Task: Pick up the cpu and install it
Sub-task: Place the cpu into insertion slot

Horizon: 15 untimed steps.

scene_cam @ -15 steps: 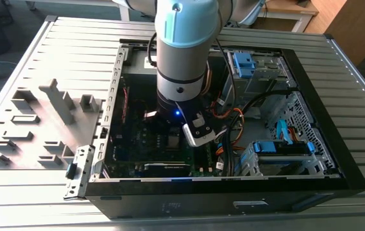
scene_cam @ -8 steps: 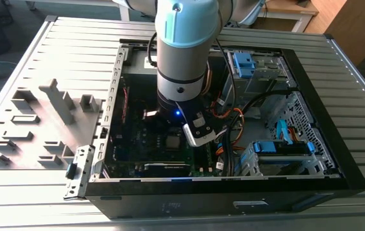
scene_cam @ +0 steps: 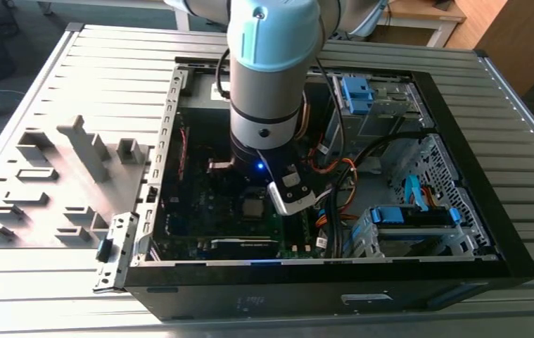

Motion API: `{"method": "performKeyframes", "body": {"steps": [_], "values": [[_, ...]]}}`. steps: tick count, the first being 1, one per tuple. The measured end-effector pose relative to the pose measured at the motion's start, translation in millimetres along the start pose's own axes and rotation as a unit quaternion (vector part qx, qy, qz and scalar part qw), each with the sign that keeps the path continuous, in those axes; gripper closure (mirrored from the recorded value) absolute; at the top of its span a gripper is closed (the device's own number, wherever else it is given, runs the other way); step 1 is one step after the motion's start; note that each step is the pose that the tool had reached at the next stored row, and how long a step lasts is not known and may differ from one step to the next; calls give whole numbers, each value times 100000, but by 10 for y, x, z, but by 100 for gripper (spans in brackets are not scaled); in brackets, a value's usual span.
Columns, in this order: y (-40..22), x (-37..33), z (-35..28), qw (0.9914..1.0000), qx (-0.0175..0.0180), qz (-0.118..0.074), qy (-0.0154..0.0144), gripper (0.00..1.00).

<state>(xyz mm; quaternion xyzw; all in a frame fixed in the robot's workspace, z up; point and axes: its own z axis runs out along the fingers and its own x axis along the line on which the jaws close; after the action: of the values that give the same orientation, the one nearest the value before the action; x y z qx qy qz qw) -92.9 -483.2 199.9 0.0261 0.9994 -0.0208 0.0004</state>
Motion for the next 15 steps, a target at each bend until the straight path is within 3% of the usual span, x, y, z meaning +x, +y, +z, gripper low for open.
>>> {"method": "performKeyframes", "body": {"steps": [15], "values": [[43, -34, 105, 99999, 37, 434, 34, 31]]}}
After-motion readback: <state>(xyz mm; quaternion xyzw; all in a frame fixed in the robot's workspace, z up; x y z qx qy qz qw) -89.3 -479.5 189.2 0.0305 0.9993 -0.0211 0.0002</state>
